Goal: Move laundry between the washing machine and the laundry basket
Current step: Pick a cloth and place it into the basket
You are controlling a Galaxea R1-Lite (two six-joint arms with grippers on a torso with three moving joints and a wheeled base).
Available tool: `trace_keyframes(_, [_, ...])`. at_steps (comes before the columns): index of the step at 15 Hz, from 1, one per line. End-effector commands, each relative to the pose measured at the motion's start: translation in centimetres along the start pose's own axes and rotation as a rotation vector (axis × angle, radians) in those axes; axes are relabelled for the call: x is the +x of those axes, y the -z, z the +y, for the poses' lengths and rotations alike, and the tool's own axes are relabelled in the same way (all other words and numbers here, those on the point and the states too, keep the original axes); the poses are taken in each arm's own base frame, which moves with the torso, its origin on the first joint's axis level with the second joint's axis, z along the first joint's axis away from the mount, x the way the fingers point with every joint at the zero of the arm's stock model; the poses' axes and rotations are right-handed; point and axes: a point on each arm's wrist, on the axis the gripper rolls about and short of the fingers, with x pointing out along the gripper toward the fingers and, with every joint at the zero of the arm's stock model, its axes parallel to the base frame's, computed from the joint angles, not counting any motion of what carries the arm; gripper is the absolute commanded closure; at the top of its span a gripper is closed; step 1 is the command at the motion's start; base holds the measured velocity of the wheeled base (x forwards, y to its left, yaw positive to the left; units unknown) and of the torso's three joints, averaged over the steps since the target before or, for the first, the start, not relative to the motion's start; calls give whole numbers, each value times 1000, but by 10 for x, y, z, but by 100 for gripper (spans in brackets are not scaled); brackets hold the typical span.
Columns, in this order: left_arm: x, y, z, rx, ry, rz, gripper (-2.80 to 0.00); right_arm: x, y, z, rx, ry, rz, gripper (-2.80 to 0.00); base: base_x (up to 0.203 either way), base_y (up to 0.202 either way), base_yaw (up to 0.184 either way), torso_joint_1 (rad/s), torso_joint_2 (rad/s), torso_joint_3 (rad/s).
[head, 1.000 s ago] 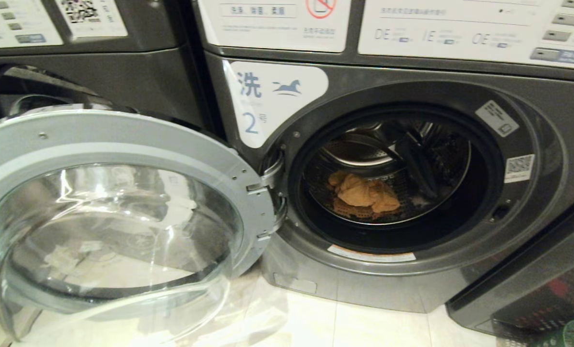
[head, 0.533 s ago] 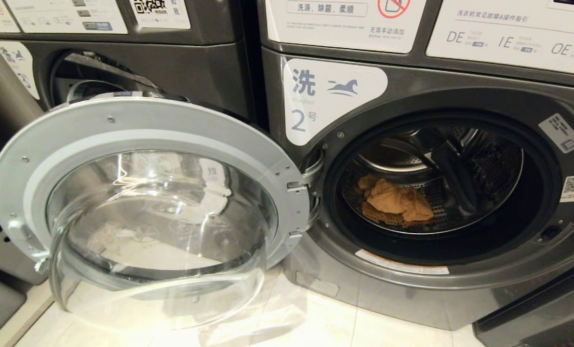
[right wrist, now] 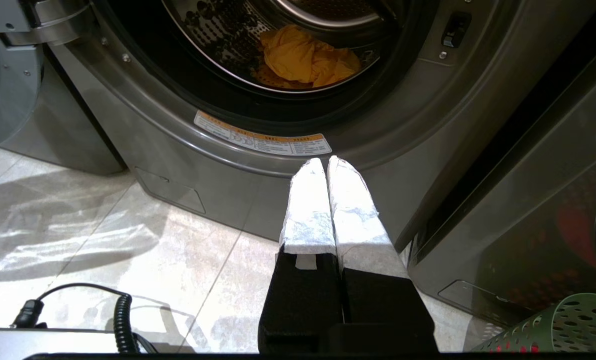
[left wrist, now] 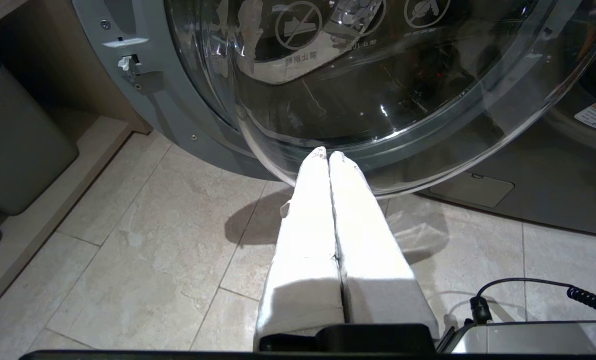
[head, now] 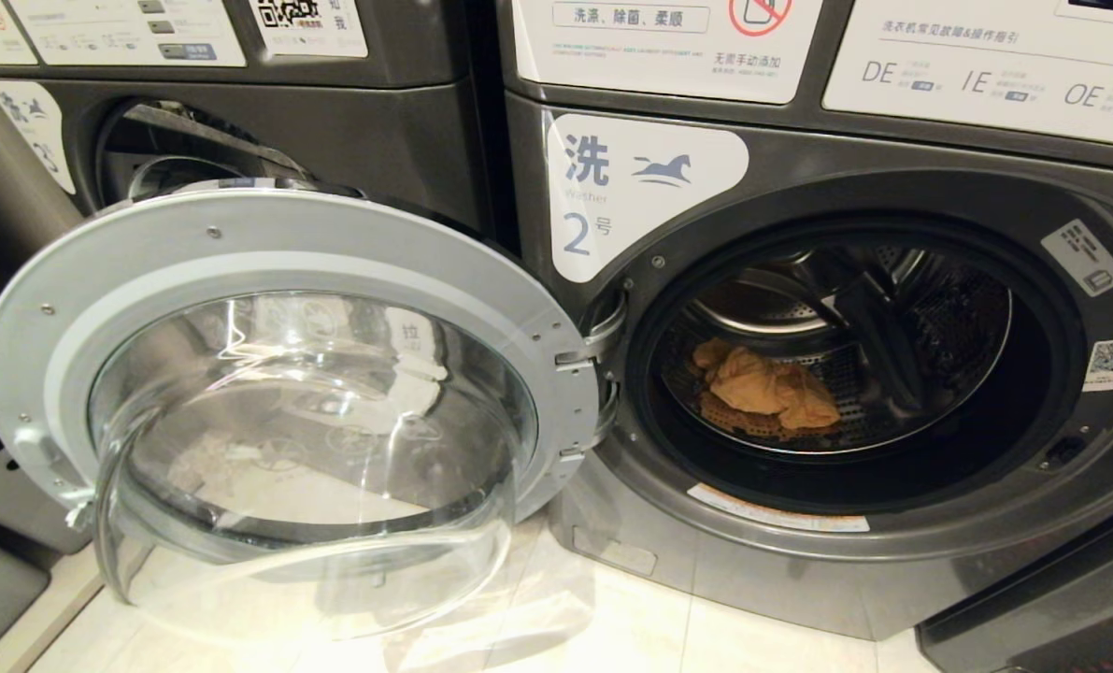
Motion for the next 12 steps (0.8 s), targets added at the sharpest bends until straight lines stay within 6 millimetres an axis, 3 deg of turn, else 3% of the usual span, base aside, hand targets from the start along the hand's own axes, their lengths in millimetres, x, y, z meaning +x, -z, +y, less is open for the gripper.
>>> trace_keyframes(1, [0, 0, 0, 1, 0, 1, 0, 0, 0, 0, -1, -1, 4, 0, 0, 0, 0, 0, 0, 0])
trace_keyframes(5, [0, 0, 0, -16, -2, -1, 0, 0, 0, 0, -12, -3, 4, 0, 0, 0, 0, 0, 3, -57])
trace_keyframes(12, [0, 0, 0, -26, -3, 0, 0, 0, 0, 1, -74, -41, 1, 0, 0, 0, 0, 2, 4, -186])
